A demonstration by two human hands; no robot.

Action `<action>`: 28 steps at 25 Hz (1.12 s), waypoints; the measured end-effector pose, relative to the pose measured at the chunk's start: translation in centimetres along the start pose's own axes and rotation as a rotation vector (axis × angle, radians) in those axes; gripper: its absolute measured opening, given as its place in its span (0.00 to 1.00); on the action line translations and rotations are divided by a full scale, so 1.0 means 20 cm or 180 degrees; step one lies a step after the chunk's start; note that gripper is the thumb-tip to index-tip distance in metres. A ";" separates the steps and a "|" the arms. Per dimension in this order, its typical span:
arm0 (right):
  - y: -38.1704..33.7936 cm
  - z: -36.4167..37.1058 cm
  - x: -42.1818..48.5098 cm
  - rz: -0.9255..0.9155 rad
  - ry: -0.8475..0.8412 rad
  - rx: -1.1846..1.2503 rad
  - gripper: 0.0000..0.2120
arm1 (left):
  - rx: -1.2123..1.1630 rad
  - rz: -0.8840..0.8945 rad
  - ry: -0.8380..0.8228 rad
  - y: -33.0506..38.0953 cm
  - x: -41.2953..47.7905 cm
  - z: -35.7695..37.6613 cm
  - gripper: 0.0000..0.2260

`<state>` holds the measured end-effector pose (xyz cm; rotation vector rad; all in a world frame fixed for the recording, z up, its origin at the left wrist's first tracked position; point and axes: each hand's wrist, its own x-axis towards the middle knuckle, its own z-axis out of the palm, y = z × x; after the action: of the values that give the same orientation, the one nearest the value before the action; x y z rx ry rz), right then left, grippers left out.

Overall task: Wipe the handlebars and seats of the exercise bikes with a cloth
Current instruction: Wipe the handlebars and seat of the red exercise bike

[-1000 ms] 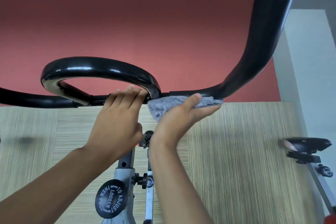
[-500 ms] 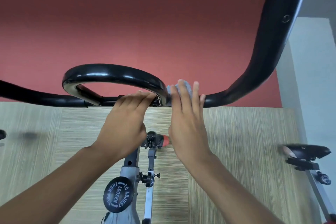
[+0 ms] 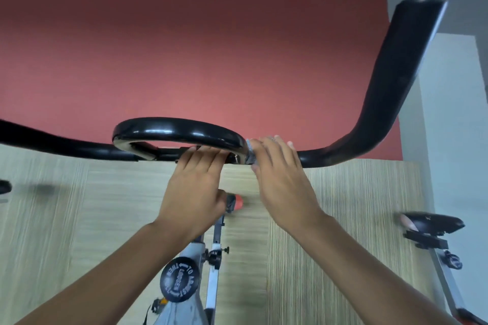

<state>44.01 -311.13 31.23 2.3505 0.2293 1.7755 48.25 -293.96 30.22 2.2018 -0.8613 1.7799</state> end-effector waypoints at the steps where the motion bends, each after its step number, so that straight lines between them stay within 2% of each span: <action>1: 0.01 -0.01 0.00 0.0008 -0.0068 0.0057 0.20 | -0.0018 -0.0048 -0.0030 0.02 0.00 0.00 0.24; 4: -0.02 -0.09 0.04 0.0305 -0.0514 0.0515 0.26 | -0.0280 -0.0252 -0.0488 0.03 0.02 -0.06 0.20; 6: -0.08 -0.19 0.05 0.0803 -0.0890 0.1295 0.27 | -0.0556 -0.0317 -0.0756 0.03 0.03 -0.12 0.25; 8: -0.14 -0.33 0.06 0.1448 -0.1113 0.2043 0.25 | -0.0504 -0.0398 -0.1153 0.04 0.02 -0.20 0.32; 11: -0.22 -0.52 0.07 0.2126 -0.1224 0.2490 0.23 | -0.0644 -0.0729 -0.1491 0.03 -0.03 -0.35 0.32; 13: -0.26 -0.65 0.07 0.2580 -0.1641 0.2742 0.23 | -0.0845 -0.0967 -0.1818 0.02 -0.09 -0.50 0.34; 15: -0.30 -0.81 0.11 0.2972 -0.2146 0.2848 0.22 | -0.1041 -0.1039 -0.2419 0.01 -0.11 -0.72 0.35; 19: -0.40 -1.17 0.30 0.3444 -0.2692 0.2770 0.20 | -0.1486 -0.1258 -0.3493 -0.03 0.05 -1.19 0.26; 23: -0.49 -1.54 0.55 0.3768 -0.3081 0.2750 0.20 | -0.1635 -0.1540 -0.3676 -0.10 0.35 -1.59 0.20; 28: -0.47 -1.92 0.69 0.4177 -0.3140 0.2611 0.21 | -0.1830 -0.1432 -0.3779 -0.05 0.63 -1.91 0.18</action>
<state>10.71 -296.60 52.14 4.0931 -1.1585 0.2567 18.28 -278.82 52.41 2.5609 -0.7617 -0.1134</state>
